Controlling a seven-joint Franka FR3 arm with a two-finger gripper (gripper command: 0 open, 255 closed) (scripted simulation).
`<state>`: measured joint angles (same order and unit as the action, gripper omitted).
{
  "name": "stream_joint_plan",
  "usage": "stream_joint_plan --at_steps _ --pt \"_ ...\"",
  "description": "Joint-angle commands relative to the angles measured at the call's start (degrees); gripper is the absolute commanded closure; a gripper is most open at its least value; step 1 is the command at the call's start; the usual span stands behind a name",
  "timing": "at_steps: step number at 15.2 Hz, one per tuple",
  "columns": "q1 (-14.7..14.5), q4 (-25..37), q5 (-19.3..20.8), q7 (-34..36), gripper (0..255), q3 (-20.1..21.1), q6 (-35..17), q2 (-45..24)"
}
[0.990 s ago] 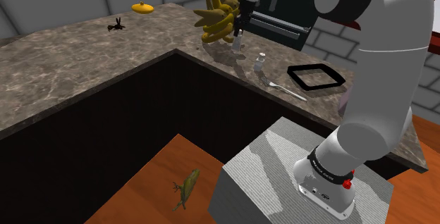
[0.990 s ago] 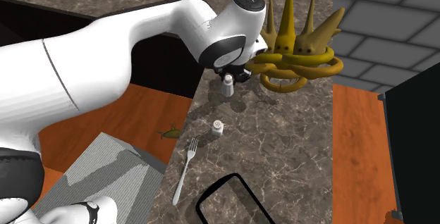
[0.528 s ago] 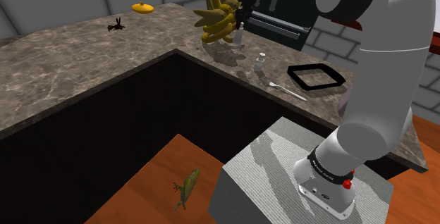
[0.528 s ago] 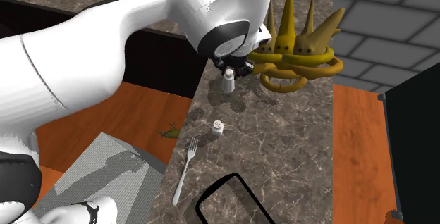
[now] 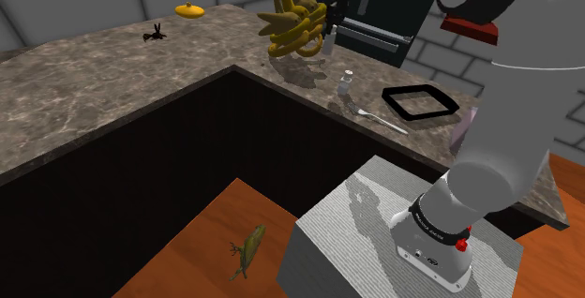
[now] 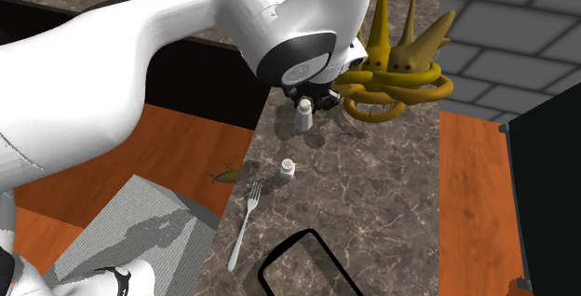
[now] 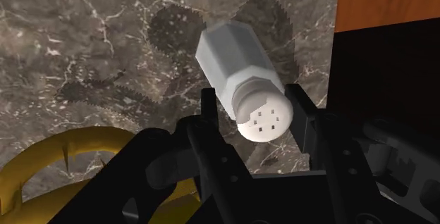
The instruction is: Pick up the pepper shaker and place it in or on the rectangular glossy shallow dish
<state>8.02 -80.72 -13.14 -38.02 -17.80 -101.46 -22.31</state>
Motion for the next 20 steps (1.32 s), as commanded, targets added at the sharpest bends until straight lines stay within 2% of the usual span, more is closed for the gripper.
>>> stream_joint_plan --at_steps 1,10,20 --pt "0.62 -3.95 0.53 -1.76 255 -0.71 -1.05 2.76" --pt "4.77 -16.46 3.24 -10.34 255 -4.65 -2.69 13.02" --pt "10.64 -22.7 6.01 -21.04 255 -10.04 -1.69 19.56"
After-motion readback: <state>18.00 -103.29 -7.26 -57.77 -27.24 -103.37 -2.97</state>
